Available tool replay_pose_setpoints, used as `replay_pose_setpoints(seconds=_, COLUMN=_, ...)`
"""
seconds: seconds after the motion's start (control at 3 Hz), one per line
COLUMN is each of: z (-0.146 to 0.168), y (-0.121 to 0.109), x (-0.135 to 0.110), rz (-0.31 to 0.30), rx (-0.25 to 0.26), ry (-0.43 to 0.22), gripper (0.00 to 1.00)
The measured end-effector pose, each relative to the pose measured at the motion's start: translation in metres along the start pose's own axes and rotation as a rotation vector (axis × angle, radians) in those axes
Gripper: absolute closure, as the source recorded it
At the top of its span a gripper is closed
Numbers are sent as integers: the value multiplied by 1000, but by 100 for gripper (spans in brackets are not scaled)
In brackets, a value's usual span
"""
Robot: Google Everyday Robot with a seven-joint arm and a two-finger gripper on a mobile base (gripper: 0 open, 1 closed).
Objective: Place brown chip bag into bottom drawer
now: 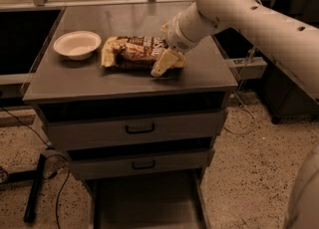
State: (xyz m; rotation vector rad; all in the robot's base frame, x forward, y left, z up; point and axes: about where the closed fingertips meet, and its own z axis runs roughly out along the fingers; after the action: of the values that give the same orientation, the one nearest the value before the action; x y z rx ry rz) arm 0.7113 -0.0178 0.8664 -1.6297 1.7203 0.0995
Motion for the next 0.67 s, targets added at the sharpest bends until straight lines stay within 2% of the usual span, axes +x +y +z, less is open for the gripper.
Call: replay_pose_setpoints(seconds=0.67, z=0, y=0, x=0, rz=0, rx=0, ry=0, gripper=65)
